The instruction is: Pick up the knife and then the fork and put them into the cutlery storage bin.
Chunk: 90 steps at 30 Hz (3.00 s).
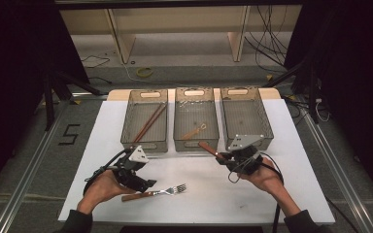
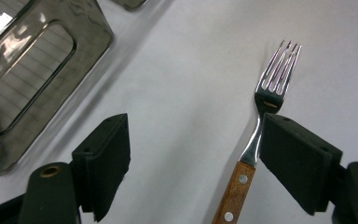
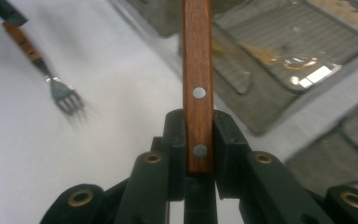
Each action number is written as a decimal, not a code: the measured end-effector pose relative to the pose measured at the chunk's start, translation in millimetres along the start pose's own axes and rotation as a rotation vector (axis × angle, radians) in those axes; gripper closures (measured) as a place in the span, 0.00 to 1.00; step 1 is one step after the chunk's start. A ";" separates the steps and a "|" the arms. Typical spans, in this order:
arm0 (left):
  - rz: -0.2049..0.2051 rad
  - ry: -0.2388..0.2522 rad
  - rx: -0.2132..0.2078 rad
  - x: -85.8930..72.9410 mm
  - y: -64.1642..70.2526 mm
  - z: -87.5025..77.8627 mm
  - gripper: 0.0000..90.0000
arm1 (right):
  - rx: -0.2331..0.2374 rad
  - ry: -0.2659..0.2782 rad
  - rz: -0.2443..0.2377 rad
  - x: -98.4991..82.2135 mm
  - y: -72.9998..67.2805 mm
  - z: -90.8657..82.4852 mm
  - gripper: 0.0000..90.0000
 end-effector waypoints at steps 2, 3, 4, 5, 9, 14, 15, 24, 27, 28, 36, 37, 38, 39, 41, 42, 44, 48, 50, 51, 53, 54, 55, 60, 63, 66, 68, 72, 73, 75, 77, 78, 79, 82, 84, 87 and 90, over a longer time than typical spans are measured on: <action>-0.009 0.009 0.003 -2.6 -1.8 0.9 0.26 | -0.015 0.000 0.021 1.7 7.8 -1.5 0.87; -0.018 0.019 0.006 -3.7 -2.2 1.8 0.26 | -0.021 0.002 0.029 2.8 11.4 -2.2 0.87; -0.020 0.020 0.004 -5.0 -2.9 2.1 0.26 | -0.026 0.006 0.036 4.0 14.7 -3.1 0.87; -0.023 0.017 0.001 -6.5 -2.9 2.4 0.25 | -0.027 0.008 0.043 5.1 17.3 -3.9 0.87; -0.031 0.020 0.003 -9.5 -3.9 3.2 0.25 | -0.039 0.016 0.056 8.0 24.4 -6.2 0.87; -0.039 0.020 0.003 -13.4 -4.0 2.2 0.25 | -0.058 0.016 0.076 11.4 34.8 -8.7 0.87; -0.043 0.022 0.005 -14.2 -4.1 1.9 0.25 | -0.064 0.019 0.083 12.5 37.4 -9.3 0.87; -0.057 0.041 0.011 -19.7 -5.5 0.0 0.25 | -0.120 0.042 0.147 26.1 70.7 -16.7 0.87; -0.066 0.050 0.007 -20.2 -4.4 0.1 0.25 | -0.139 0.041 0.169 30.0 81.8 -17.1 0.87; -0.068 0.053 0.008 -20.4 -4.2 0.1 0.25 | -0.144 0.042 0.175 31.2 85.3 -16.8 0.86; -0.085 0.074 -0.007 -22.8 -5.7 -3.0 0.25 | -0.190 0.027 0.228 38.6 113.5 -12.5 0.86; -0.088 0.075 -0.007 -23.1 -5.7 -3.1 0.25 | -0.191 0.024 0.235 39.5 116.3 -11.6 0.86; -0.092 0.081 -0.008 -23.3 -5.7 -2.9 0.25 | -0.196 0.020 0.240 40.3 119.0 -10.6 0.86; -0.091 0.080 -0.010 -23.7 -5.6 -3.0 0.25 | -0.201 0.019 0.247 41.1 121.9 -9.3 0.86; -0.092 0.077 -0.012 -24.6 -5.2 -3.5 0.25 | -0.207 0.015 0.263 42.3 127.6 -5.9 0.86; -0.093 0.077 -0.011 -24.9 -5.1 -3.6 0.24 | -0.211 0.010 0.267 42.8 130.2 -4.1 0.86; -0.095 0.080 -0.011 -25.5 -5.4 -4.0 0.25 | -0.218 0.003 0.278 43.9 134.9 -0.2 0.86; -0.100 0.079 -0.011 -27.4 -5.8 -4.7 0.25 | -0.229 -0.004 0.302 45.9 143.4 6.3 0.86; -0.103 0.079 -0.014 -28.2 -5.5 -4.4 0.25 | -0.233 -0.007 0.314 46.3 146.9 9.1 0.86; -0.102 0.078 -0.015 -28.6 -5.3 -4.1 0.25 | -0.238 -0.009 0.319 46.3 148.9 10.2 0.86; -0.103 0.076 -0.017 -29.4 -5.4 -3.9 0.25 | -0.244 -0.010 0.331 45.9 152.9 12.5 0.86; -0.102 0.073 -0.016 -29.9 -5.7 -4.1 0.25 | -0.246 -0.013 0.336 45.6 154.7 13.4 0.86; -0.105 0.074 -0.017 -30.2 -5.9 -4.2 0.25 | -0.248 -0.016 0.339 45.3 156.3 14.6 0.86; -0.112 0.077 -0.015 -31.2 -6.9 -4.5 0.25 | -0.263 -0.034 0.360 43.3 164.4 19.9 0.86; -0.114 0.073 -0.015 -32.2 -7.5 -4.1 0.25 | -0.269 -0.039 0.371 42.3 168.6 23.2 0.86; -0.115 0.071 -0.019 -33.0 -8.2 -4.2 0.25 | -0.275 -0.050 0.380 40.8 171.8 27.1 0.86; -0.114 0.067 -0.020 -33.4 -8.4 -4.4 0.25 | -0.280 -0.055 0.387 39.3 174.4 29.8 0.86; -0.110 0.068 -0.020 -33.1 -8.9 -4.9 0.25 | -0.285 -0.069 0.399 37.5 177.1 34.0 0.86; -0.110 0.068 -0.020 -33.1 -9.0 -4.9 0.25 | -0.288 -0.070 0.400 37.4 177.9 34.8 0.86; -0.110 0.066 -0.019 -33.3 -9.2 -4.8 0.25 | -0.292 -0.069 0.406 37.5 179.4 35.8 0.86; -0.110 0.066 -0.021 -33.3 -9.1 -4.8 0.25 | -0.294 -0.072 0.410 37.7 180.9 36.8 0.86; -0.110 0.065 -0.021 -33.3 -8.9 -4.8 0.25 | -0.298 -0.074 0.409 37.9 181.5 37.5 0.86; -0.110 0.066 -0.021 -33.2 -8.8 -4.7 0.25 | -0.297 -0.076 0.410 38.1 181.7 38.3 0.86; -0.111 0.065 -0.023 -33.3 -8.5 -4.5 0.25 | -0.308 -0.083 0.406 38.8 182.8 41.1 0.84; -0.111 0.062 -0.022 -33.6 -8.9 -4.4 0.25 | -0.307 -0.076 0.420 40.3 183.4 42.3 0.72; -0.113 0.062 -0.023 -33.8 -9.0 -4.5 0.25 | -0.306 -0.052 0.426 44.4 183.4 40.5 0.61; -0.110 0.059 -0.025 -33.8 -8.9 -4.8 0.25 | -0.298 -0.035 0.418 47.8 180.1 36.1 0.58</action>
Point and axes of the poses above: each handheld gripper's, and its own axes: z roughly forward along the jaws, x roughly out of its top, y roughly to its right, the point moved 5 cm from there along z, roughly forward along the jaws, and after that the axes turned 1 degree about -x, right-handed, at the moved point
